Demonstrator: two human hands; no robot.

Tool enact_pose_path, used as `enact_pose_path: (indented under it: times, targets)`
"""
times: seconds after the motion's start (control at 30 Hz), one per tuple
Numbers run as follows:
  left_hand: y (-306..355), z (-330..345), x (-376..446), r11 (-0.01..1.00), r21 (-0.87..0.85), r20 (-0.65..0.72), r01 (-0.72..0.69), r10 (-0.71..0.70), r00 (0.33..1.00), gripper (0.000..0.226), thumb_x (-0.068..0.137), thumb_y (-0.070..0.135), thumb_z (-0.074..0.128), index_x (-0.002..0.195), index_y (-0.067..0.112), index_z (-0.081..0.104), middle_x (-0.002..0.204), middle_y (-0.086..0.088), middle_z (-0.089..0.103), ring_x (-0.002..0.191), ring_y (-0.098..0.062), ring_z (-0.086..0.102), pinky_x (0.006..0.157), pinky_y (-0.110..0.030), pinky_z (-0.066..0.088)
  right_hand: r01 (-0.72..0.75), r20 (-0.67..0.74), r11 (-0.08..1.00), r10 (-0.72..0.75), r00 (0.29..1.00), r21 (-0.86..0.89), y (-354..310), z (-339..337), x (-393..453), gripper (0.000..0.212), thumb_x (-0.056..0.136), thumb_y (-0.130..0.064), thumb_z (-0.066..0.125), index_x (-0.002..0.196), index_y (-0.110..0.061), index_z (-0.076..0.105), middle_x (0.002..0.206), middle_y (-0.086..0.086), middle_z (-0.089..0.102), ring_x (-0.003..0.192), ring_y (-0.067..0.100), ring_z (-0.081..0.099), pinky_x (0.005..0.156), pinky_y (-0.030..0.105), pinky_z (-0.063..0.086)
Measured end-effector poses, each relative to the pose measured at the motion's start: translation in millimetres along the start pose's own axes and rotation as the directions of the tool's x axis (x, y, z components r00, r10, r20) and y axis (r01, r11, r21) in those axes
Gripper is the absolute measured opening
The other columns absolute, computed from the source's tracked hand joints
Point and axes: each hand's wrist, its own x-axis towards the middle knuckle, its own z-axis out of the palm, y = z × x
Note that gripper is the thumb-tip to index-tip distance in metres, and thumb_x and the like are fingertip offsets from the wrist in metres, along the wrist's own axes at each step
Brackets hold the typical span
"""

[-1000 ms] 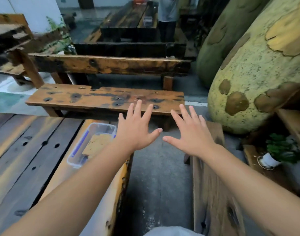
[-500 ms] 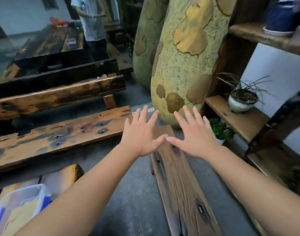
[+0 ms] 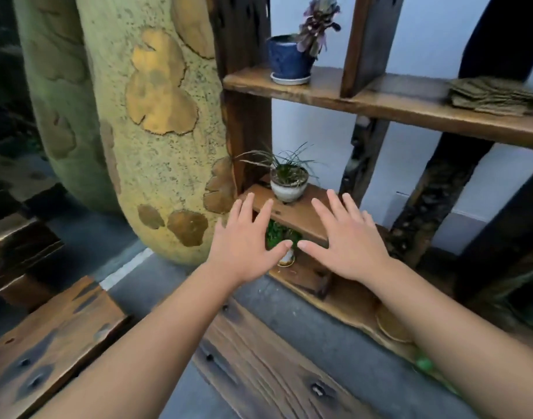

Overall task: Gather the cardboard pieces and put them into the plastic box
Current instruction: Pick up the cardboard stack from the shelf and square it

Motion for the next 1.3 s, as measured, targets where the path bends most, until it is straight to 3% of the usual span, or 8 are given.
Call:
enact_pose_path:
  times: [0.27, 0.57, 0.8, 1.0, 1.13, 1.3]
  targets:
    - [24.3, -5.9, 96.8, 0.943, -0.055, -0.042, -0.329, 0.327, 0.944, 0.089, 0.076, 0.08, 0.022, 0.151, 0.034, 0.009, 0.163, -0.008, 0.007, 0.148, -0.031, 0.009, 0.109, -0.062, 0.025, -0.301, -0.088, 0.951, 0.295, 0.952, -0.07, 30.7, -29.1, 20.0, 0.1, 0.07, -0.09, 0.009, 0.154, -0.036, 0.007, 0.165, 0.0, -0.003, 0.151, 0.027, -0.003, 0.116, 0.056, 0.012]
    - [79.8, -30.1, 156.0, 0.817, -0.11, -0.067, -0.566, 0.562, 0.824, 0.089, 0.075, 0.08, 0.021, 0.151, 0.036, 0.003, 0.164, -0.005, 0.002, 0.149, -0.029, 0.003, 0.113, -0.06, 0.022, -0.547, -0.244, 0.83, 0.512, 0.824, -0.107, 79.1, -83.3, 14.4, 0.096, 0.074, -0.086, 0.017, 0.154, -0.035, 0.008, 0.165, 0.001, 0.004, 0.151, 0.026, 0.004, 0.115, 0.054, 0.017]
    - [131.8, -43.6, 186.9, 0.78, -0.171, -0.121, -0.602, 0.589, 0.799, 0.088, 0.075, 0.079, 0.026, 0.15, 0.04, 0.0, 0.164, -0.003, -0.001, 0.149, -0.027, 0.001, 0.115, -0.057, 0.021, -0.578, -0.261, 0.802, 0.531, 0.806, -0.151, 133.2, -126.5, 8.4, 0.09, 0.079, -0.081, 0.022, 0.154, -0.034, 0.009, 0.165, 0.003, 0.005, 0.151, 0.026, 0.005, 0.116, 0.055, 0.02]
    - [184.0, -58.6, 211.5, 0.798, -0.223, -0.088, -0.56, 0.556, 0.827, 0.09, 0.075, 0.08, 0.028, 0.151, 0.039, 0.002, 0.164, -0.002, -0.002, 0.15, -0.025, 0.0, 0.116, -0.054, 0.022, -0.555, -0.284, 0.82, 0.503, 0.816, -0.142, 188.0, -147.4, 7.8, 0.09, 0.078, -0.082, 0.022, 0.154, -0.033, 0.012, 0.165, 0.003, 0.008, 0.15, 0.027, 0.009, 0.115, 0.053, 0.021]
    - [215.4, -58.1, 237.6, 0.81, -0.236, -0.076, -0.536, 0.535, 0.842, 0.089, 0.074, 0.081, 0.026, 0.15, 0.04, 0.003, 0.164, -0.002, 0.002, 0.149, -0.025, 0.003, 0.115, -0.056, 0.022, -0.552, -0.245, 0.83, 0.521, 0.818, -0.078, 234.5, -151.5, 15.8, 0.091, 0.077, -0.083, 0.024, 0.153, -0.034, 0.014, 0.165, 0.002, 0.009, 0.15, 0.027, 0.01, 0.117, 0.051, 0.023]
    - [251.5, -47.9, 272.9, 0.834, -0.268, -0.023, -0.482, 0.495, 0.869, 0.089, 0.073, 0.08, 0.027, 0.15, 0.04, 0.008, 0.163, -0.006, 0.003, 0.149, -0.03, -0.004, 0.116, -0.055, 0.01, -0.569, -0.23, 0.822, 0.56, 0.796, 0.033, 287.9, -148.7, 32.2, 0.081, 0.084, -0.074, 0.035, 0.152, -0.032, 0.021, 0.163, 0.003, 0.016, 0.148, 0.028, 0.018, 0.114, 0.048, 0.028]
